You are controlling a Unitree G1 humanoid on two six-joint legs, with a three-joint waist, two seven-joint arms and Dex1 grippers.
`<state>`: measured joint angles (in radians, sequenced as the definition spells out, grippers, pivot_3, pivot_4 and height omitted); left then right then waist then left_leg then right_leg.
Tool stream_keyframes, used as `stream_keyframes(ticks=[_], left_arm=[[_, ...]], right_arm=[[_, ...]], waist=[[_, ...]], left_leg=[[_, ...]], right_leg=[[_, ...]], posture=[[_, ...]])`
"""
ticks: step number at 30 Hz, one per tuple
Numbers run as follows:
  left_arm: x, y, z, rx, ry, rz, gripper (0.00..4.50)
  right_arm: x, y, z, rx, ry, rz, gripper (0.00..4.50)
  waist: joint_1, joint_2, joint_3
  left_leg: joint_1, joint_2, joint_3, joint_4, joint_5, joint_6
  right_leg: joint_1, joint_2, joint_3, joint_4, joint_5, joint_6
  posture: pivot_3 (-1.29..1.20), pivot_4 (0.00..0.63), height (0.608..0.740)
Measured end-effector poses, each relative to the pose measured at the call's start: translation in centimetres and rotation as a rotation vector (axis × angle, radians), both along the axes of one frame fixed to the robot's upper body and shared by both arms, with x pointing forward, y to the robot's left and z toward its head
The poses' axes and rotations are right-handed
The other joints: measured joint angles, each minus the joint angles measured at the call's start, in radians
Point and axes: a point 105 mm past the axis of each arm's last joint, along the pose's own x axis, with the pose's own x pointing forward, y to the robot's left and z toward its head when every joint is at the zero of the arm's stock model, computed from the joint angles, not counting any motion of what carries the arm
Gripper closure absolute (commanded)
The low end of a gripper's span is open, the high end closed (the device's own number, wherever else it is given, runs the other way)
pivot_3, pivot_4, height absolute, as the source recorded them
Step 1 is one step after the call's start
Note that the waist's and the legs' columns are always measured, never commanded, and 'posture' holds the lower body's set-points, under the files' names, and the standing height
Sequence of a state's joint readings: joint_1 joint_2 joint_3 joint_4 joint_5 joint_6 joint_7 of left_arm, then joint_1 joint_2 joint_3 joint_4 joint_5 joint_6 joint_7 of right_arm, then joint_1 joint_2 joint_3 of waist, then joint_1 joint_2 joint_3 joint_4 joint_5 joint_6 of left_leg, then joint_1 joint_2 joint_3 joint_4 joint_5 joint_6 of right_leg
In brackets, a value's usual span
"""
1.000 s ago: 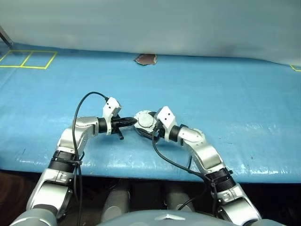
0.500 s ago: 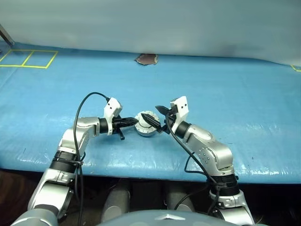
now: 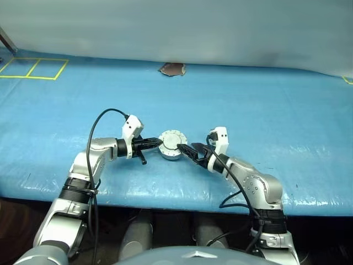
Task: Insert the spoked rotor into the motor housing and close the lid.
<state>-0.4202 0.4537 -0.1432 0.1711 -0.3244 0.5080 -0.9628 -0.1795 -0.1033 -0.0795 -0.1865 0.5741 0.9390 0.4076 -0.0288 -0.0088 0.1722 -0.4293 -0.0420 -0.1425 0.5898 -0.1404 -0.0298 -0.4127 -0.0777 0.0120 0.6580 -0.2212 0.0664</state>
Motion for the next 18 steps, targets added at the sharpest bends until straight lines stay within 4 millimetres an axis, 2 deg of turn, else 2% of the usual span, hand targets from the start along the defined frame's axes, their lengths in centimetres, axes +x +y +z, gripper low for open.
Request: stream_keyframes(ticks=[8, 10, 15, 18], left_arm=[[0.1, 0.1, -0.1, -0.002, -0.005, 0.003, 4.5], [0.1, 0.1, -0.1, -0.002, -0.006, 0.003, 4.5], [0.2, 0.4, -0.1, 0.006, -0.006, 0.014, 4.5], [0.2, 0.8, -0.4, 0.012, 0.0, 0.026, 4.5]], right_arm=[[-1.0, 1.7, -0.4, 0.095, 0.063, 0.024, 0.02], [-0.9, 1.8, -0.4, 0.106, 0.068, 0.014, 0.41], [-0.7, 1.7, -0.2, 0.175, 0.086, -0.007, 1.87], [-0.4, 1.7, 0.5, 0.199, 0.07, -0.006, 1.87]], waist=[[0.0, 0.0, 0.0], [-0.001, 0.0, 0.0], [-0.002, 0.0, 0.0], [0.0, 0.001, 0.0]], left_leg=[[0.0, 0.0, 0.0, 0.0, 0.0, 0.0], [0.0, 0.0, 0.0, 0.0, 0.0, 0.0], [0.0, 0.0, 0.0, 0.0, 0.0, 0.0], [0.0, 0.0, 0.0, 0.0, 0.0, 0.0]], right_leg=[[0.0, 0.0, 0.0, 0.0, 0.0, 0.0], [0.0, 0.0, 0.0, 0.0, 0.0, 0.0], [0.0, 0.0, 0.0, 0.0, 0.0, 0.0], [0.0, 0.0, 0.0, 0.0, 0.0, 0.0]], posture=[[0.0, 0.15, 0.74], [0.0, 0.15, 0.74], [0.0, 0.15, 0.74], [0.0, 0.15, 0.74]])
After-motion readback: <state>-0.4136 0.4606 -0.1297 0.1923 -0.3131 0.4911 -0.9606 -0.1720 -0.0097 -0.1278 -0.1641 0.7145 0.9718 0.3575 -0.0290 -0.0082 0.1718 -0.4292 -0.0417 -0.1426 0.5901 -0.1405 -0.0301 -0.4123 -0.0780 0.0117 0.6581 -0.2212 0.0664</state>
